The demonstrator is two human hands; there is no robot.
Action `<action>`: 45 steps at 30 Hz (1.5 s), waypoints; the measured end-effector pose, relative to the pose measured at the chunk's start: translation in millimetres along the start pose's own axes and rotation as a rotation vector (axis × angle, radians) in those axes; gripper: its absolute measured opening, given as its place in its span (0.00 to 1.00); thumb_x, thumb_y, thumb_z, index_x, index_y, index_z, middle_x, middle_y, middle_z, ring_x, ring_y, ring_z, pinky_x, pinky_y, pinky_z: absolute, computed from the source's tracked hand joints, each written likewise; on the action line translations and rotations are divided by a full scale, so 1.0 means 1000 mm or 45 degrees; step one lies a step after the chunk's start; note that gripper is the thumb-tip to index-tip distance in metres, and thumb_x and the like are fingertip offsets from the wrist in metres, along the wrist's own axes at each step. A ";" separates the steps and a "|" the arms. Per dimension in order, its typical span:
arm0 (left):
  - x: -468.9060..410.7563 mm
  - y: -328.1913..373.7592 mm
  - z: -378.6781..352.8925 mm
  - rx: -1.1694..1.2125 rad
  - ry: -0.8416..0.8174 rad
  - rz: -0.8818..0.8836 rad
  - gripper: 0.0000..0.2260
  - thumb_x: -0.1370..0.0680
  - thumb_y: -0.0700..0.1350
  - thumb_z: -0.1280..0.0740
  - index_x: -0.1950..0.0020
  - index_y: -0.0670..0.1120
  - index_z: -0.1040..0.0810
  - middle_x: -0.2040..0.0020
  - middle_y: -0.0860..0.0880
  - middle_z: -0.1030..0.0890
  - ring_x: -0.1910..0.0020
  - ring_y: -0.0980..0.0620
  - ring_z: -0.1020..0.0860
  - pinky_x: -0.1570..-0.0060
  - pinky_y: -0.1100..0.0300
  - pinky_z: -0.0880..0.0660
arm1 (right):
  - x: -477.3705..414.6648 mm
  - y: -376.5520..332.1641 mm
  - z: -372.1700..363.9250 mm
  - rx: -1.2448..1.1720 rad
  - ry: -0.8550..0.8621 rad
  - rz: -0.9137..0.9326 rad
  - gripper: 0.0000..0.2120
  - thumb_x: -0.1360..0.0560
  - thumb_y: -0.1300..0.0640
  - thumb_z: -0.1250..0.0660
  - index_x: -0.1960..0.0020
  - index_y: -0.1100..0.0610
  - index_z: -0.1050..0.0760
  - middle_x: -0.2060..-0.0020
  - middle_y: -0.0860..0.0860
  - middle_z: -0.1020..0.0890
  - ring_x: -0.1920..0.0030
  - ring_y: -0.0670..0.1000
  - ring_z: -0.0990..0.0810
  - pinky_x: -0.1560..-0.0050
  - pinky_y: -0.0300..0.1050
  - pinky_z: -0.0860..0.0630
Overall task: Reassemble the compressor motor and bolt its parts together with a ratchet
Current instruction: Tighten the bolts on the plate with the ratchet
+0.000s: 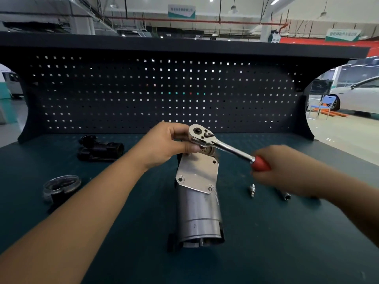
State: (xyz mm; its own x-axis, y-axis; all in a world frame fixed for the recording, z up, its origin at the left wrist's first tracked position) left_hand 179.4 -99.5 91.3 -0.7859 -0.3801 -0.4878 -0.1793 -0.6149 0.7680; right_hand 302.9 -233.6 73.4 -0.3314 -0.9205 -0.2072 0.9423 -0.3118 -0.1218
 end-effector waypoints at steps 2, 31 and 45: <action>-0.002 -0.003 -0.001 -0.006 -0.126 0.059 0.09 0.28 0.33 0.32 0.54 0.46 0.19 0.62 0.58 0.16 0.60 0.64 0.20 0.56 0.71 0.26 | -0.019 0.004 0.009 0.063 -0.029 0.029 0.12 0.29 0.57 0.33 0.68 0.52 0.34 0.71 0.47 0.28 0.70 0.43 0.31 0.71 0.36 0.36; -0.004 -0.006 0.009 0.044 -0.021 0.050 0.12 0.29 0.30 0.33 0.53 0.45 0.19 0.59 0.56 0.15 0.57 0.62 0.19 0.56 0.71 0.25 | -0.028 0.003 0.014 -0.034 -0.037 0.053 0.13 0.26 0.56 0.33 0.67 0.52 0.32 0.70 0.48 0.27 0.70 0.45 0.31 0.69 0.36 0.35; 0.001 -0.003 0.007 -0.005 0.132 -0.002 0.09 0.32 0.34 0.27 0.58 0.47 0.20 0.62 0.56 0.17 0.60 0.61 0.20 0.57 0.68 0.25 | 0.014 -0.008 -0.021 -0.269 0.073 -0.126 0.12 0.26 0.54 0.35 0.66 0.55 0.31 0.72 0.50 0.27 0.75 0.46 0.30 0.80 0.33 0.36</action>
State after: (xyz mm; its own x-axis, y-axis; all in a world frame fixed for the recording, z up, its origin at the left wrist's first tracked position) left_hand 175.3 -93.0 91.7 -0.7200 -0.4485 -0.5296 -0.1779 -0.6183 0.7656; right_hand 289.6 -239.0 51.4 -0.4297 -0.8711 -0.2380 0.8762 -0.3384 -0.3432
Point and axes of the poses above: each hand's wrist, its own x-axis away from the middle knuckle, its own z-axis out of the back of the hand, y = z × x, the point moved 9 cm from there along -x, towards the middle knuckle
